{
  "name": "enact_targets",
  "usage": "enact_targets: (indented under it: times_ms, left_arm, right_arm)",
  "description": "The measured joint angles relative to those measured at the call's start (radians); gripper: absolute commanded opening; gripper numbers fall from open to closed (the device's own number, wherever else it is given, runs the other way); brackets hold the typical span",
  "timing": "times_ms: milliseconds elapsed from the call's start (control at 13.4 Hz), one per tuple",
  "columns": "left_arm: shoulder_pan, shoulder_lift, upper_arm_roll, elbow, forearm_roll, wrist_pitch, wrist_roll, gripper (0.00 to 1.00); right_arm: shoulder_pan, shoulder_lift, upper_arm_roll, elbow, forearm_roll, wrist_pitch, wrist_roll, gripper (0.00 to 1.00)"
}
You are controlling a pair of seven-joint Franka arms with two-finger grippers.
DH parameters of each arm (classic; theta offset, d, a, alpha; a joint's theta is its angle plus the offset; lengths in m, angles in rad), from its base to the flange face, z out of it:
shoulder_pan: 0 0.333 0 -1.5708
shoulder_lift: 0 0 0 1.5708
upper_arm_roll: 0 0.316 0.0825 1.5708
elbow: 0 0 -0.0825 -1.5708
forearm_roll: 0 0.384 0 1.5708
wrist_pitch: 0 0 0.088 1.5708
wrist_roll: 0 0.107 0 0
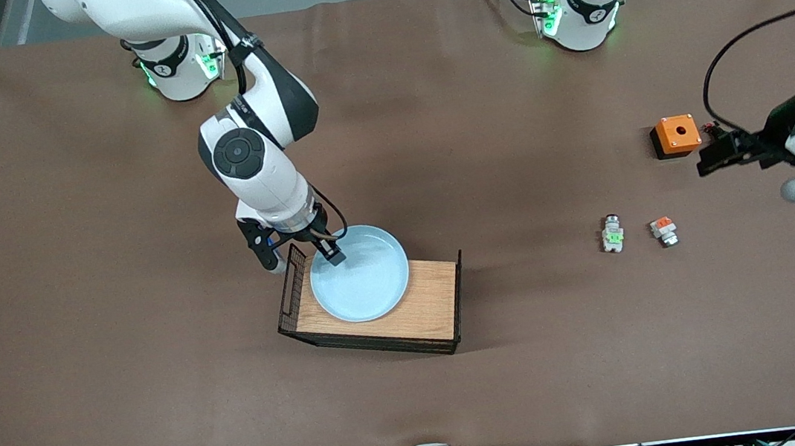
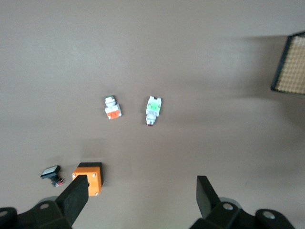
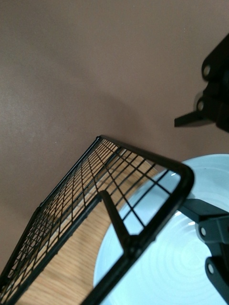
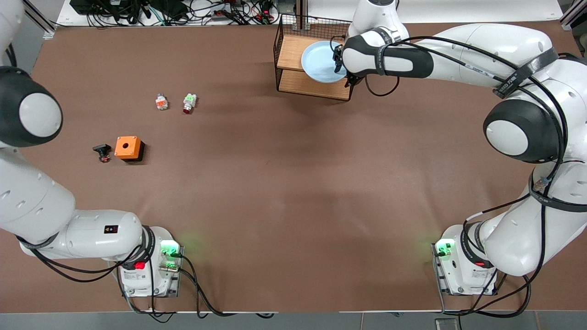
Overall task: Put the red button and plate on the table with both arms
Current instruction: 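Raise the left gripper back to rest while the right gripper holds the plate, then lift the blue plate out of the rack with the right gripper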
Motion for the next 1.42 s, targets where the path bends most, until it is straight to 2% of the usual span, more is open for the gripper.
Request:
enact_targets:
  times_ms: [224, 522, 671, 746, 895, 1417]
  left_arm:
    - [0.015, -0.098, 0.000, -0.058, 0.000, -0.021, 0.032, 1.00]
    - [0.012, -0.244, 0.000, -0.197, 0.000, 0.002, 0.040, 1.00]
    - [0.011, -0.299, 0.000, -0.240, 0.000, 0.006, 0.041, 1.00]
    - [0.011, -0.318, 0.000, -0.255, 0.000, 0.011, 0.042, 1.00]
    - [0.008, -0.336, -0.007, -0.275, 0.000, 0.031, 0.045, 1.00]
    - [-0.024, -0.337, -0.031, -0.295, 0.000, 0.056, 0.028, 1.00]
  right_arm:
    - [0.000, 0.000, 0.001, 0.005, 0.000, 0.003, 0.000, 0.39]
    - [0.001, 0.002, 0.001, 0.007, 0.000, 0.025, -0.001, 0.19]
    - [0.002, 0.002, 0.002, 0.007, 0.000, 0.029, -0.002, 0.14]
    - [0.003, 0.002, 0.003, 0.007, 0.000, 0.030, -0.002, 0.06]
    - [0.003, 0.002, 0.005, 0.008, 0.000, 0.032, -0.002, 0.01]
    - [0.003, 0.001, 0.013, 0.019, 0.000, 0.042, -0.002, 0.00]
